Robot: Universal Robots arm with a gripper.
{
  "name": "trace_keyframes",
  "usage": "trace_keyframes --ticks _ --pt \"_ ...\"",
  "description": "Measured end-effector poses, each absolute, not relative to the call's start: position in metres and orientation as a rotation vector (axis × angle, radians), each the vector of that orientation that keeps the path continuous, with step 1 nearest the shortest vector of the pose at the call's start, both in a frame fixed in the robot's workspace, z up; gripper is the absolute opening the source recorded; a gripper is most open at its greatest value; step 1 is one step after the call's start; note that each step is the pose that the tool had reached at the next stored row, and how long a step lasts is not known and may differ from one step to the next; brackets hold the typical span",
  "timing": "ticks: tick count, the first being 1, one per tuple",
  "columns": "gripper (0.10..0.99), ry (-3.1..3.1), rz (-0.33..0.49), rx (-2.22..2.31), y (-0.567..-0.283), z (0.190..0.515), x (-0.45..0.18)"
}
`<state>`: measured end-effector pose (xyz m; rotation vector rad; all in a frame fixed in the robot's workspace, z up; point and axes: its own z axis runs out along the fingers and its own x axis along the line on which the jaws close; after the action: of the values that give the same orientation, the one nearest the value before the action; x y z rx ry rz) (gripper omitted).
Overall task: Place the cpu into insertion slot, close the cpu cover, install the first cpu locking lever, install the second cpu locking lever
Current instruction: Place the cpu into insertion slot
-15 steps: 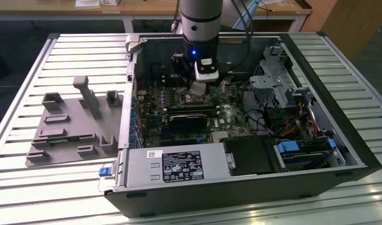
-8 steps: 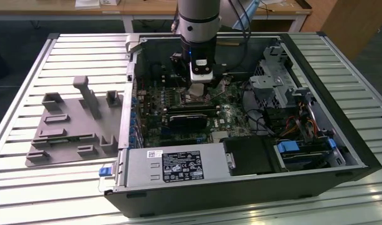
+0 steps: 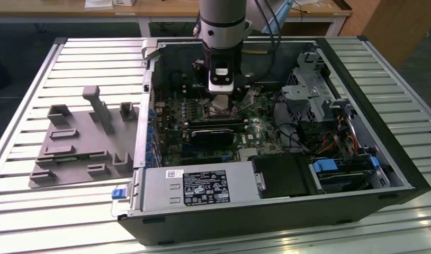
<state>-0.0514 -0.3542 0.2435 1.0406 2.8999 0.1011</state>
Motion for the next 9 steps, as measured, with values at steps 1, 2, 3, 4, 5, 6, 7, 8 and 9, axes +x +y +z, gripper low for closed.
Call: trace_keyframes --ticks 1,2,3,4,5,6,7,8,9 --pt "0.537 2.889 0.100 1.068 -0.3542 0.2431 -0.0514" --pt "0.537 2.879 0.099 1.094 -0.3542 0.2426 -0.0514" --pt "0.537 2.869 0.098 1.120 -0.3542 0.2422 -0.0514" --pt "0.537 2.858 0.097 1.145 -0.3542 0.2419 -0.0514" --pt "0.537 2.847 0.097 1.170 -0.3542 0.2415 -0.0514" --pt "0.537 2.836 0.096 1.196 -0.3542 0.2411 -0.0514" --pt "0.537 2.825 0.095 1.221 -0.3542 0.2407 -0.0514" --pt "0.537 2.813 0.094 1.246 -0.3542 0.2404 -0.0514" --pt "0.537 2.800 0.093 1.273 -0.3542 0.2399 -0.0514"
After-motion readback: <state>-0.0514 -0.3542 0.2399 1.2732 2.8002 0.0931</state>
